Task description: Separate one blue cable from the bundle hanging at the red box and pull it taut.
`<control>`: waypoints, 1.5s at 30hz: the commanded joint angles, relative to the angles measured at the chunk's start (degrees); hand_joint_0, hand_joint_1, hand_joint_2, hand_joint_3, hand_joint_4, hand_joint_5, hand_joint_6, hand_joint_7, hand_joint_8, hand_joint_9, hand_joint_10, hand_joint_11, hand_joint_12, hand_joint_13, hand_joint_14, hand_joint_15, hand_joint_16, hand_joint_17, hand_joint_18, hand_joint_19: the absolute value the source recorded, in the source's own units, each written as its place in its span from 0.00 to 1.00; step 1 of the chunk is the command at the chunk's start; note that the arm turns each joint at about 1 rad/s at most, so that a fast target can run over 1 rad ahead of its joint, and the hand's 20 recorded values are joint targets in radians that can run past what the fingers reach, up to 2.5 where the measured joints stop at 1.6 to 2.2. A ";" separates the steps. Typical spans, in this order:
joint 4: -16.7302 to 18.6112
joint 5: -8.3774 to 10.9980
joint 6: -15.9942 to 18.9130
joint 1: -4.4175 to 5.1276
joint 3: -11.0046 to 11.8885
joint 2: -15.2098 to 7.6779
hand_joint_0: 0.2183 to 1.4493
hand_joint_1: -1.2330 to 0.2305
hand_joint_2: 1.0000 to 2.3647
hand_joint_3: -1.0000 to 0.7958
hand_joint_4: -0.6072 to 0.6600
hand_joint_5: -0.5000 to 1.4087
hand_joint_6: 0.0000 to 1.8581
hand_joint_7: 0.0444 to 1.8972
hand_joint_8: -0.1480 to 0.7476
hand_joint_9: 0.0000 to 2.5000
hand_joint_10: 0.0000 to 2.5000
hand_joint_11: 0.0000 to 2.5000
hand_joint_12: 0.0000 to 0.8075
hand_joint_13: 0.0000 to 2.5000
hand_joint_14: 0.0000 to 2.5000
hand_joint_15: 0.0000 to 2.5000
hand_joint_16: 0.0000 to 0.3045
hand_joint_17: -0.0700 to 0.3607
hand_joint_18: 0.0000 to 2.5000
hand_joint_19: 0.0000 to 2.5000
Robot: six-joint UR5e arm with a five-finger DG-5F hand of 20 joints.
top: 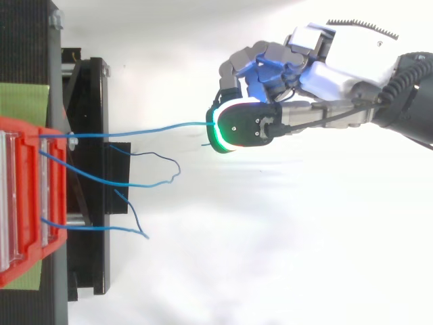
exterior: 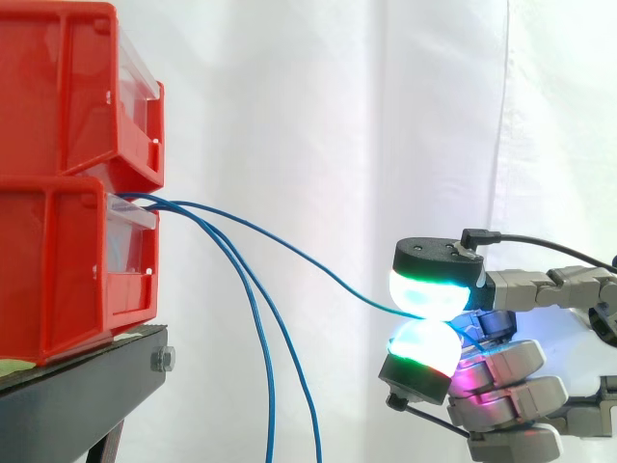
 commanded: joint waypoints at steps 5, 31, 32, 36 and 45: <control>0.00 0.00 0.00 0.00 0.00 0.01 0.44 0.40 0.16 0.64 0.62 0.14 0.53 0.64 0.53 0.24 0.90 0.45 0.44 0.25 1.00 0.47 0.12 0.35 0.45 0.83; 0.00 0.00 0.00 0.00 0.00 0.01 0.46 0.39 0.13 0.64 0.61 0.14 0.52 0.65 0.51 0.20 1.00 0.36 0.43 0.24 1.00 0.50 0.12 0.36 0.42 0.71; 0.00 0.00 0.00 0.00 0.00 0.01 0.46 0.39 0.12 0.64 0.61 0.14 0.52 0.65 0.51 0.20 1.00 0.35 0.43 0.24 1.00 0.50 0.12 0.36 0.42 0.72; 0.00 0.00 0.00 0.00 0.00 0.01 0.46 0.39 0.12 0.64 0.61 0.14 0.52 0.66 0.50 0.20 1.00 0.36 0.42 0.24 1.00 0.51 0.12 0.36 0.43 0.75; 0.00 0.00 0.00 0.00 0.00 0.01 0.46 0.39 0.12 0.64 0.61 0.14 0.52 0.66 0.50 0.21 1.00 0.36 0.42 0.24 1.00 0.50 0.12 0.36 0.44 0.76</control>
